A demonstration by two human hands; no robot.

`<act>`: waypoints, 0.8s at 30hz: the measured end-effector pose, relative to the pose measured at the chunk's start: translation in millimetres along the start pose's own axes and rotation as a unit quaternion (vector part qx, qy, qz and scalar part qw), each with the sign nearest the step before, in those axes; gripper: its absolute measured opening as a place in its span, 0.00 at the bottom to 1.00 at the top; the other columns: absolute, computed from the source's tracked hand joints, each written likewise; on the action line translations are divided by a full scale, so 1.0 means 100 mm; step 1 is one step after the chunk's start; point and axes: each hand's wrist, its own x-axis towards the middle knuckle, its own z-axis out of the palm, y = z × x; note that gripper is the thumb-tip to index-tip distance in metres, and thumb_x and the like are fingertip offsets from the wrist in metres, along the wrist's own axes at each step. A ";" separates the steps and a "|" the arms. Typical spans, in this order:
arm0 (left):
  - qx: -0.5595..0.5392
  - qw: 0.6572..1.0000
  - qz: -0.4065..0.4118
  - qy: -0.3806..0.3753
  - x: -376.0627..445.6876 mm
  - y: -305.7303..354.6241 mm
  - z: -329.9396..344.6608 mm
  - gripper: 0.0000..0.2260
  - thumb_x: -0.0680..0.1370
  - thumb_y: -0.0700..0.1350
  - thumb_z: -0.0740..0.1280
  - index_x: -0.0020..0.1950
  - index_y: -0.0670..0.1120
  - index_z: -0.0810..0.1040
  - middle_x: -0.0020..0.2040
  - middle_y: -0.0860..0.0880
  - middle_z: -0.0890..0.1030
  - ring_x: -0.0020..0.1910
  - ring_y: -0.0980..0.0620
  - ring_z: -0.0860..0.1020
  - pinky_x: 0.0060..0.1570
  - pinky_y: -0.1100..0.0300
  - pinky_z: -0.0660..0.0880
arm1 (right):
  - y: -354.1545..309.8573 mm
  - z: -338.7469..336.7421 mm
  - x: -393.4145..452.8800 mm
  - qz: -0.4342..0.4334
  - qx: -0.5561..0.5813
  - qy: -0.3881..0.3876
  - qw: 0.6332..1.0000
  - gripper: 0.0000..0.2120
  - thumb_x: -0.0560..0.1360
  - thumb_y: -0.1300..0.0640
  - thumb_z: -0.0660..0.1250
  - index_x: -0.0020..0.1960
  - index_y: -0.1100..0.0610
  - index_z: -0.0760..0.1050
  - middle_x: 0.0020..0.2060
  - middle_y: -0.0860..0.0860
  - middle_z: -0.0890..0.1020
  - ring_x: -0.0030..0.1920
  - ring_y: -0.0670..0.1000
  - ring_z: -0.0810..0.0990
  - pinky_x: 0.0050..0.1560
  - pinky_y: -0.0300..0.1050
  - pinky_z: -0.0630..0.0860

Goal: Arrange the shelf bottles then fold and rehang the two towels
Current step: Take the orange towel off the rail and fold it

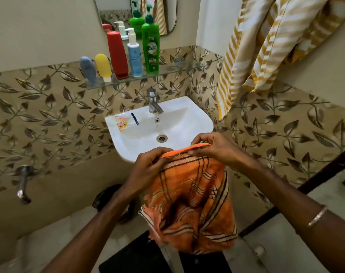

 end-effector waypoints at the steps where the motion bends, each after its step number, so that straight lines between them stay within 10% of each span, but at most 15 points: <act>1: 0.003 1.000 0.000 0.010 -0.01 -0.01 -0.01 0.08 0.81 0.40 0.66 0.55 0.50 0.82 0.50 0.55 0.85 0.50 0.54 0.83 0.51 0.54 0.80 | 0.06 0.01 0.00 -0.004 0.001 0.007 1.000 0.05 0.71 0.56 0.78 0.45 0.54 0.84 0.42 0.46 0.86 0.46 0.44 0.83 0.49 0.42 0.77; 12: -0.042 0.996 -0.045 0.072 -0.11 0.00 0.08 0.05 0.76 0.44 0.73 0.47 0.44 0.86 0.42 0.50 0.87 0.42 0.52 0.85 0.42 0.57 0.81 | 0.41 0.15 -0.09 0.029 0.006 -0.020 0.999 0.06 0.79 0.59 0.69 0.47 0.62 0.81 0.41 0.52 0.84 0.43 0.45 0.82 0.47 0.43 0.75; 17: -0.105 0.990 -0.066 0.060 -0.09 0.17 0.16 0.04 0.75 0.42 0.74 0.46 0.43 0.86 0.41 0.48 0.87 0.41 0.52 0.86 0.42 0.62 0.80 | 0.50 0.56 -0.13 0.008 0.068 -0.045 0.997 0.07 0.80 0.56 0.67 0.50 0.60 0.79 0.48 0.61 0.83 0.50 0.55 0.80 0.58 0.64 0.77; 24: -0.086 0.990 -0.104 0.048 -0.04 0.23 0.02 0.05 0.72 0.42 0.76 0.45 0.41 0.87 0.41 0.44 0.87 0.45 0.41 0.86 0.52 0.42 0.82 | 0.39 0.87 -0.08 -0.064 0.170 0.054 0.982 0.09 0.82 0.62 0.65 0.54 0.69 0.76 0.44 0.59 0.79 0.47 0.54 0.79 0.50 0.57 0.77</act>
